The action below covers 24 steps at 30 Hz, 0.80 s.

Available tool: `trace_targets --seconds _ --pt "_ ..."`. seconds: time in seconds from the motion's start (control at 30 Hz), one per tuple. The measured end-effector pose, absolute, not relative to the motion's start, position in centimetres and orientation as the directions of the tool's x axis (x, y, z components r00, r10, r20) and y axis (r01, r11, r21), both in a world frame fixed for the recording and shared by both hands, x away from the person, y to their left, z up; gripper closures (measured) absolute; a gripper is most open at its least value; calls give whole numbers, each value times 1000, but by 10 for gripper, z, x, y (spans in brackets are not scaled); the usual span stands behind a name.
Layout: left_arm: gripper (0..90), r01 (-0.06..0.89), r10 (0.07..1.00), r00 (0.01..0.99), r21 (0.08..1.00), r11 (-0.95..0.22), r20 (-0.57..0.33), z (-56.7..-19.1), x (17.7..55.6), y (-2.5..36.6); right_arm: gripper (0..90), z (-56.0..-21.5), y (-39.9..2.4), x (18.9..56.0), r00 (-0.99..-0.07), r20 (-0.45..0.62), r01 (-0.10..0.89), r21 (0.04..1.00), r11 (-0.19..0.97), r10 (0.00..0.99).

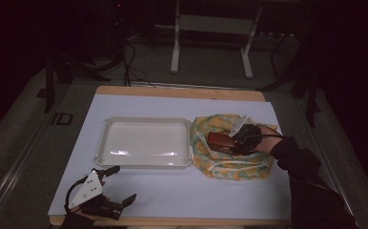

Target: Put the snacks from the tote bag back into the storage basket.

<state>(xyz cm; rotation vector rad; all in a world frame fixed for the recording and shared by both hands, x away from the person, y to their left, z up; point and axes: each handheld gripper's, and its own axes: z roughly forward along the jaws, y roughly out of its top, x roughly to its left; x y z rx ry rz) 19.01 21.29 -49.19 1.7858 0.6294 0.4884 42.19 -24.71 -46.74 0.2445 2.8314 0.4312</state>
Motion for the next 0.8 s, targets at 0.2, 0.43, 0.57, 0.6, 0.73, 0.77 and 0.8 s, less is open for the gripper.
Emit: trace_targets --seconds 0.2,0.43,0.57,0.6,0.73,0.77,0.8 --pt "0 174 636 772 957 -231 13 -492 190 213 421 -462 -248 421 -950 -247 107 324 940 193" --pt "0 174 637 771 958 -230 12 -492 190 213 423 -453 -248 418 -948 -262 89 331 939 182" --pt "0 174 637 771 958 -230 13 -492 190 213 423 -446 -248 416 -944 -281 73 339 938 175" --pt "0 174 637 770 958 -229 12 -492 190 213 423 -443 -248 415 -944 -284 66 339 939 169" --pt "0 175 637 770 958 -228 11 -492 191 213 423 -436 -248 413 -941 -292 65 338 939 170" --pt "0 176 638 770 958 -228 11 -492 191 213 423 -434 -249 413 -942 -291 63 339 939 169" --pt "0 175 637 771 958 -228 10 -492 191 213 423 -432 -249 412 -939 -298 62 343 937 172"
